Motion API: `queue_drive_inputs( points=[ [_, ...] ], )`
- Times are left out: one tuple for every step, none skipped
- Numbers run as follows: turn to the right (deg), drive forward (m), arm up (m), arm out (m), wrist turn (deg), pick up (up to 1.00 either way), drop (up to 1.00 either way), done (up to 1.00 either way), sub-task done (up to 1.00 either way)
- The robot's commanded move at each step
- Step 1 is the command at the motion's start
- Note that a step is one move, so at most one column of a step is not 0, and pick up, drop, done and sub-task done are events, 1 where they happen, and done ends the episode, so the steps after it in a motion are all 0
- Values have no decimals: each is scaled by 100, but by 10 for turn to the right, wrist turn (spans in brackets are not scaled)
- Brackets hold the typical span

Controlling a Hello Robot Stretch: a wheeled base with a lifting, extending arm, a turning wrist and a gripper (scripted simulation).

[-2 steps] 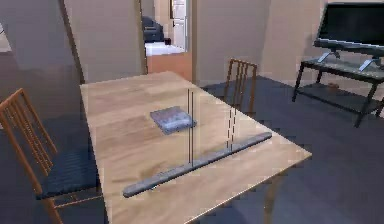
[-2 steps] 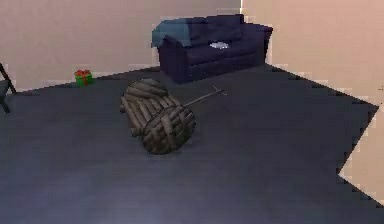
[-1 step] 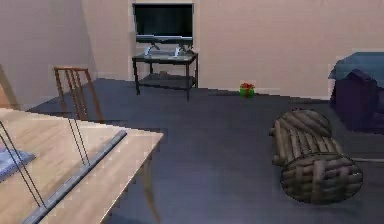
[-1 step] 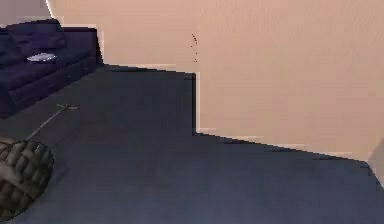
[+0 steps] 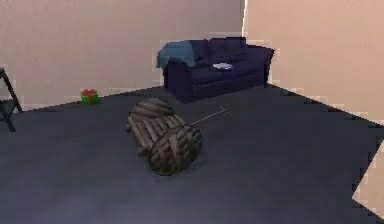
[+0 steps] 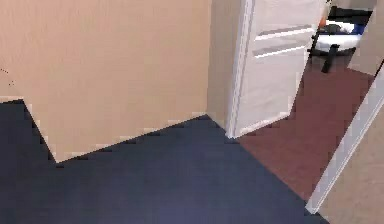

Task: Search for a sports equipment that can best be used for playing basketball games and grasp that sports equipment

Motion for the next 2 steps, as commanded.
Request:
queue_drive_inputs(
  points=[
    [450,0,0,0,0,0,0,0,0],
    [150,0,0,0,0,0,0,0,0]
  ],
)
